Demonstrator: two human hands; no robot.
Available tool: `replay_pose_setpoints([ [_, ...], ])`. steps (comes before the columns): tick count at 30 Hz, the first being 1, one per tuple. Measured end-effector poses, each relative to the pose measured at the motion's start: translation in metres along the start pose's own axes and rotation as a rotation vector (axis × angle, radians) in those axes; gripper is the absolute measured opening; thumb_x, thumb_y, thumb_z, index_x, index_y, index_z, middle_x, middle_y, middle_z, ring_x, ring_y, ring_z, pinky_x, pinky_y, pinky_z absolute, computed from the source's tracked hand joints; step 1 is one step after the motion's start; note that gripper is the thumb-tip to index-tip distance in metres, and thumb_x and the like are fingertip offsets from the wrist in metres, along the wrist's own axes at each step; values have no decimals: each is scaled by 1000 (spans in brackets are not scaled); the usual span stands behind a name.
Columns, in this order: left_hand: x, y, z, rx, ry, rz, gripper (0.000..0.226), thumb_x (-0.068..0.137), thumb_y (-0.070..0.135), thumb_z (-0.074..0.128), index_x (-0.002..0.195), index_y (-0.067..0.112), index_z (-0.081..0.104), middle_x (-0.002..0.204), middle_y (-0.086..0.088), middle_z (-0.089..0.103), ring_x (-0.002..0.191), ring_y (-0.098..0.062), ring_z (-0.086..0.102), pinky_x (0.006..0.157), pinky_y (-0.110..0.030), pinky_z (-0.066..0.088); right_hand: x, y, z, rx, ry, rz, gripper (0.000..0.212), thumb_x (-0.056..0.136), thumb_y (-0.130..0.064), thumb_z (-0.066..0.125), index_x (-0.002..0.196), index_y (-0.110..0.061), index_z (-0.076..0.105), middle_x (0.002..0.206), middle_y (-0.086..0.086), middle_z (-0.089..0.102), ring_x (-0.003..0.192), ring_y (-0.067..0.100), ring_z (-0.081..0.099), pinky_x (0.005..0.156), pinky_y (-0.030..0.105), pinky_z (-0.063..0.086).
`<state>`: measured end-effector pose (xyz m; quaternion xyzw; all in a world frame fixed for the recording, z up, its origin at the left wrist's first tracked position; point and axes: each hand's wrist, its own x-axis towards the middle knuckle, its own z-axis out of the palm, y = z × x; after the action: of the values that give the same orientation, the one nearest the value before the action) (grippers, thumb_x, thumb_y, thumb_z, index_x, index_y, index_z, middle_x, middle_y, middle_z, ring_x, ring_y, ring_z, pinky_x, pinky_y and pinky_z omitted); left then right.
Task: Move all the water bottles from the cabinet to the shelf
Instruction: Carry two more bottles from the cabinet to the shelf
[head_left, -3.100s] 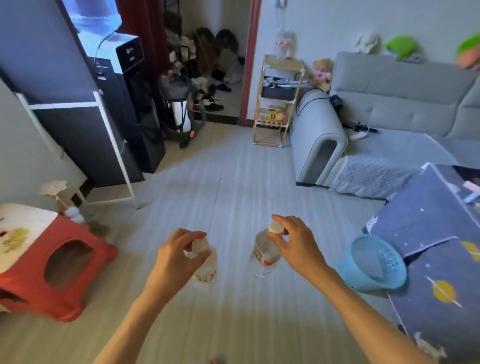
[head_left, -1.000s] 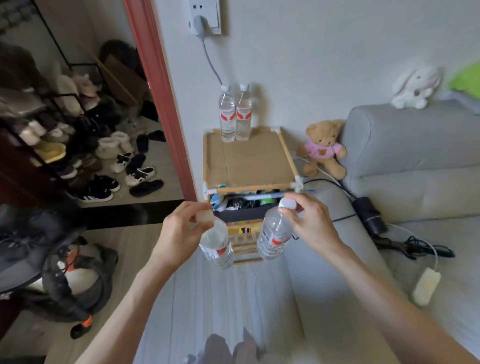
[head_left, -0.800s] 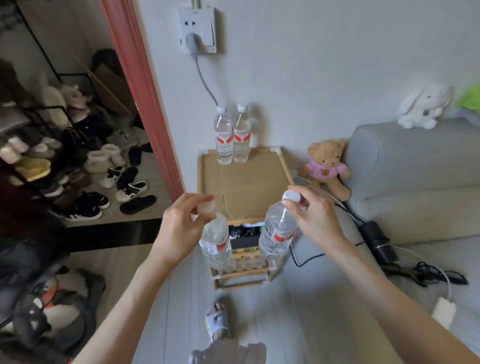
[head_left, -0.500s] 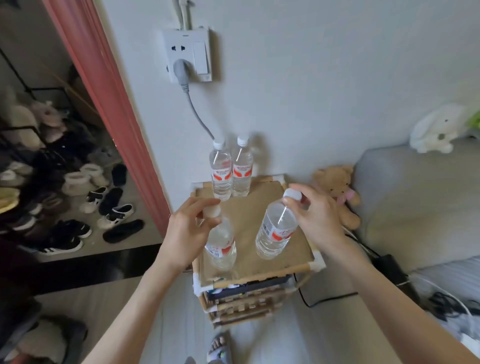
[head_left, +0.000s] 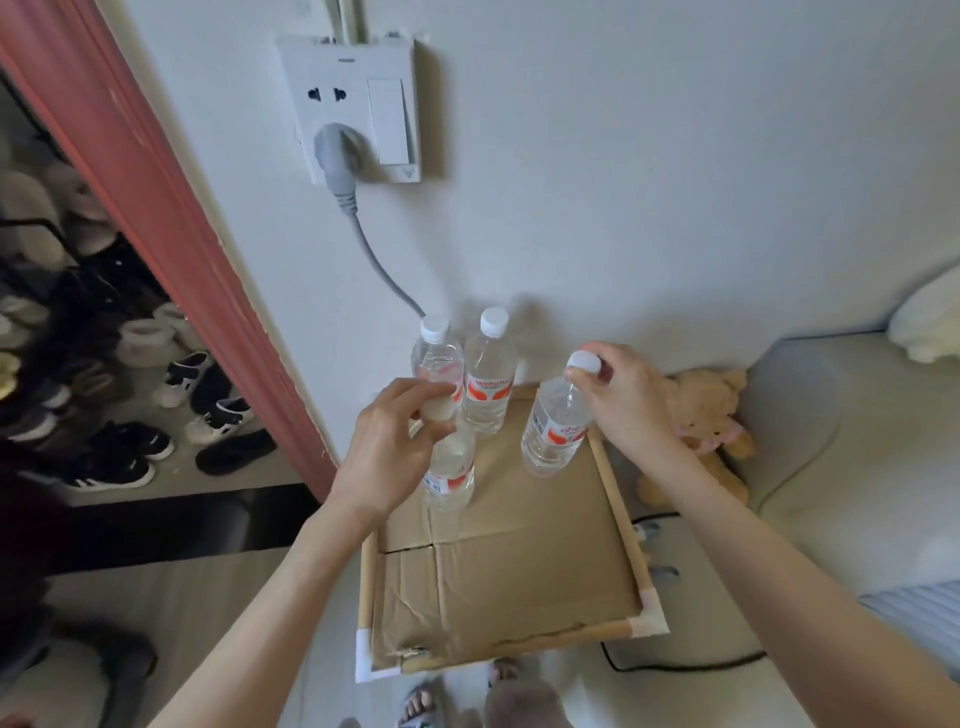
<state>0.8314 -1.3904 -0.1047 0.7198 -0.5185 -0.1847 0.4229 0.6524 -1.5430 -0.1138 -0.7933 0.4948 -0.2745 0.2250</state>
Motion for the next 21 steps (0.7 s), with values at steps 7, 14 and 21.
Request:
replay_pose_setpoints([
  [7, 25, 10, 21, 12, 38, -62, 31, 79, 2, 63, 107, 14, 63, 104, 5, 55, 98, -20, 55, 88, -31, 44, 43, 13, 9, 57, -33, -5, 24, 80, -20, 64, 101, -8, 62, 99, 11, 62, 94, 26, 54, 77, 23, 34],
  [14, 39, 12, 29, 62, 15, -105, 32, 82, 3, 60, 112, 14, 61, 106, 3, 54, 95, -20, 54, 86, -28, 44, 65, 19, 3, 49, -166, -67, 25, 80, -23, 64, 101, -11, 59, 102, 8, 61, 91, 24, 56, 77, 26, 37],
  [21, 42, 11, 27, 102, -69, -38, 31, 84, 2, 56, 112, 14, 60, 113, 4, 55, 93, -18, 56, 82, -10, 40, 67, 23, -6, 49, -294, -170, 33, 85, -11, 56, 118, -16, 56, 110, 6, 57, 94, 21, 54, 83, 27, 40],
])
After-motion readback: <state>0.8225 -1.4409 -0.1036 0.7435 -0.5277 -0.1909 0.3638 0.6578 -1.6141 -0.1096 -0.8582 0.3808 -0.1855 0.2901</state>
